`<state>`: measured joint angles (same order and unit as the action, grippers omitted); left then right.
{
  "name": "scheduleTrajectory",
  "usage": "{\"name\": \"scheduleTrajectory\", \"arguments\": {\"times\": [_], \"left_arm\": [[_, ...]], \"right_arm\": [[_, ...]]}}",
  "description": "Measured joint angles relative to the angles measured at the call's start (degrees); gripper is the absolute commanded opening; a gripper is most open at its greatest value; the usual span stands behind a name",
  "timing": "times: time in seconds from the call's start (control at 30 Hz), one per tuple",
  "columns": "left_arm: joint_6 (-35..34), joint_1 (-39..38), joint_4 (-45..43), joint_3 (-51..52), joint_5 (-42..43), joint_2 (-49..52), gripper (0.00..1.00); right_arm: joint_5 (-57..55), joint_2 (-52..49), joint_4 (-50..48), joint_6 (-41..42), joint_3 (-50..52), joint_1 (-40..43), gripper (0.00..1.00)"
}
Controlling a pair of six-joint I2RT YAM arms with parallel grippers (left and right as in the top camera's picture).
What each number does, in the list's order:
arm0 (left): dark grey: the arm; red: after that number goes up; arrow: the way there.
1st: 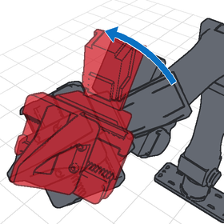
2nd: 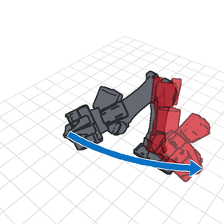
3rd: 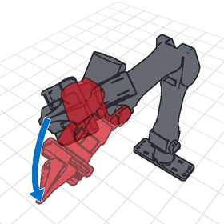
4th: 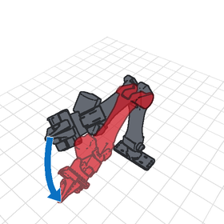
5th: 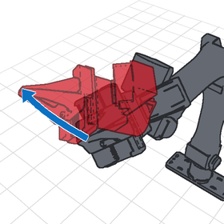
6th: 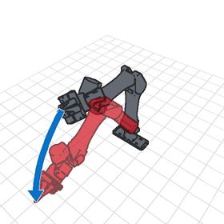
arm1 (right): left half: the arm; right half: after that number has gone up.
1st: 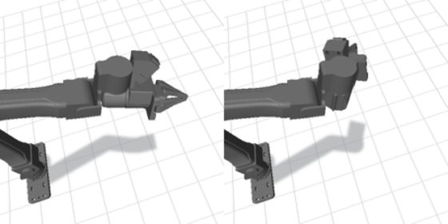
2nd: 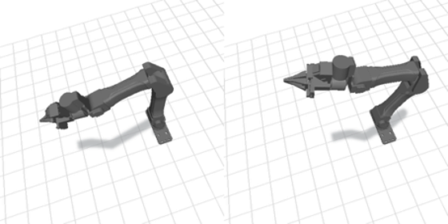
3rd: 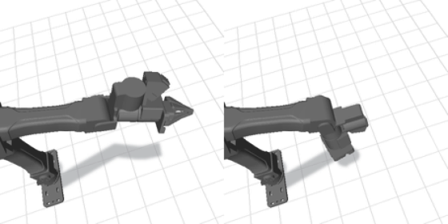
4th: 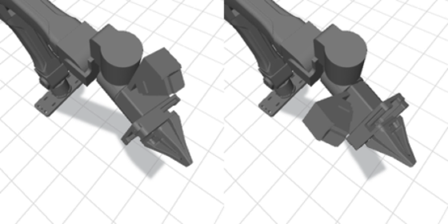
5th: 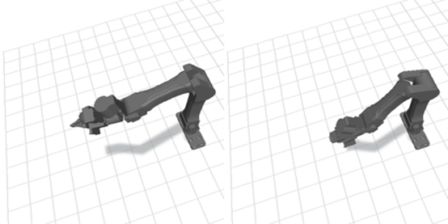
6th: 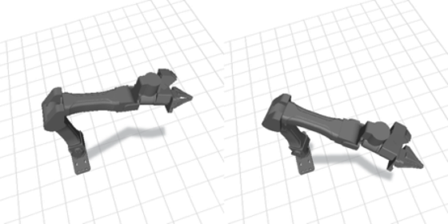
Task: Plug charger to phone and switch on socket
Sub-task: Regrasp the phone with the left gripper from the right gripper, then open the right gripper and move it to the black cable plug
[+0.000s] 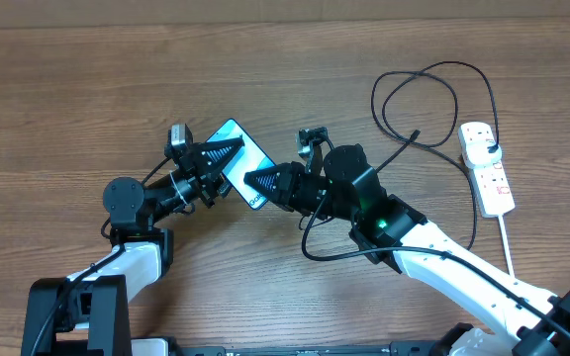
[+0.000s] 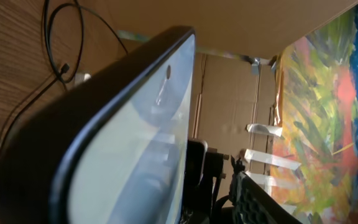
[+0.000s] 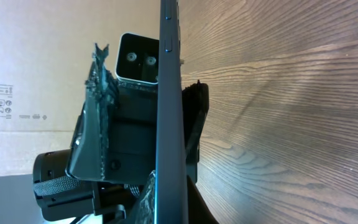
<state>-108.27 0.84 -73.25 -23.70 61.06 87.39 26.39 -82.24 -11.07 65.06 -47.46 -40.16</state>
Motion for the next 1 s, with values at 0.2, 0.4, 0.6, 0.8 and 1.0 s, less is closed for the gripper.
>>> {"name": "scheduleTrajectory", "arguments": {"times": [0.2,0.4,0.6,0.8,1.0], "left_arm": [[0.04,-0.42,0.02,0.0,-1.29,0.0,0.27],[0.31,-0.48,0.5,0.0,-2.19,0.0,0.06],[0.28,-0.68,0.61,0.0,-2.62,0.02,0.04],[0.46,-0.83,0.42,0.0,-3.65,0.02,0.04],[5.84,-0.85,7.96,0.04,-3.98,0.02,0.04]], "right_arm": [[-0.79,0.0,-1.2,2.95,0.0,-0.02,0.04],[-1.31,0.04,-1.97,7.06,-0.17,-0.07,0.04],[-1.31,0.22,-2.29,11.52,-0.26,-0.07,0.23],[-0.74,0.22,2.19,12.94,-0.33,-0.04,0.55],[-0.68,0.33,10.82,9.99,-0.92,-0.02,0.82]]}}
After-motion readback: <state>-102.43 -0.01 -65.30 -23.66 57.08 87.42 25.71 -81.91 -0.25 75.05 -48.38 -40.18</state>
